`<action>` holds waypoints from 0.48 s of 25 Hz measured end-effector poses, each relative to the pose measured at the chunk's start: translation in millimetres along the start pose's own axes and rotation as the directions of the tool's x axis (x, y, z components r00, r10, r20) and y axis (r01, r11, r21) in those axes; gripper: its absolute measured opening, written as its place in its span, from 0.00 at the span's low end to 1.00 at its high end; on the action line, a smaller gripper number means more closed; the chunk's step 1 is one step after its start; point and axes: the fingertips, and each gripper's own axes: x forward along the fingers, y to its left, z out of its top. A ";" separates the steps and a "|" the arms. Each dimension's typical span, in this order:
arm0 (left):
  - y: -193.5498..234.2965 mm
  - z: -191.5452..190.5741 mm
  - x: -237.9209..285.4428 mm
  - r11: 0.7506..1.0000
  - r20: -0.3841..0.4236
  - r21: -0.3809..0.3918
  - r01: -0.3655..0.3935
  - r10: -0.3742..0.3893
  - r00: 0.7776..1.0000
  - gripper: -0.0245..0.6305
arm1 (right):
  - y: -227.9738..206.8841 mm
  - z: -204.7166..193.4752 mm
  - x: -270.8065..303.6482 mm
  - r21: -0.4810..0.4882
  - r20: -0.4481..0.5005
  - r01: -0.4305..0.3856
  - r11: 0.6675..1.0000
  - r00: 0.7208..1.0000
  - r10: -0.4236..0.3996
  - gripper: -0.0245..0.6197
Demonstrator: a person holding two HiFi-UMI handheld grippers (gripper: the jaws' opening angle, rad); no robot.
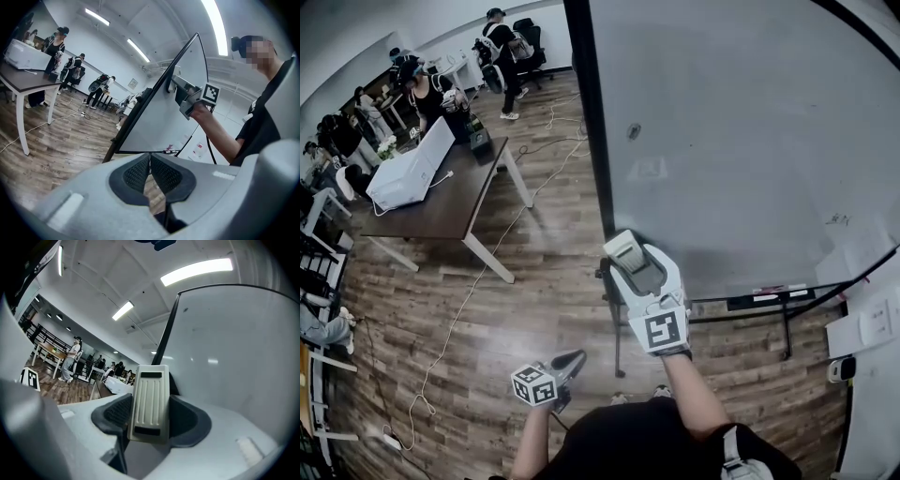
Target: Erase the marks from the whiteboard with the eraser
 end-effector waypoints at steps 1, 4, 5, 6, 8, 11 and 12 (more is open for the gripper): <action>-0.7 -0.3 1.2 1.000 -0.003 0.001 0.006 -0.006 1.000 0.07 | 1.6 -5.9 -0.4 0.003 -0.012 -0.001 1.000 1.000 0.001 0.43; -3.2 -1.7 4.6 1.000 -0.010 0.005 0.024 -0.024 1.000 0.07 | 5.4 -23.3 -1.7 0.007 -0.049 0.001 1.000 0.999 0.000 0.43; -3.9 -2.6 5.1 1.000 -0.013 0.006 0.029 -0.029 1.000 0.07 | 6.5 -29.0 -2.3 0.010 -0.061 0.002 1.000 0.998 -0.001 0.43; -4.5 -3.6 5.1 0.999 -0.015 0.007 0.033 -0.032 0.999 0.07 | 8.3 -35.3 -3.1 0.016 -0.071 0.002 1.000 0.997 0.000 0.43; -4.9 -6.0 3.6 0.999 -0.019 0.007 0.037 -0.037 0.999 0.07 | 12.6 -48.0 -4.8 0.033 -0.091 -0.001 0.999 0.996 0.004 0.43; -3.6 -10.6 0.9 0.999 -0.026 0.003 0.041 -0.041 0.999 0.07 | 15.6 -60.2 -5.6 0.046 -0.112 -0.002 0.999 0.994 0.007 0.43; -3.2 -11.9 0.2 0.999 -0.028 0.001 0.044 -0.043 0.999 0.07 | 16.0 -61.8 -5.5 0.052 -0.113 -0.004 0.999 0.994 0.009 0.43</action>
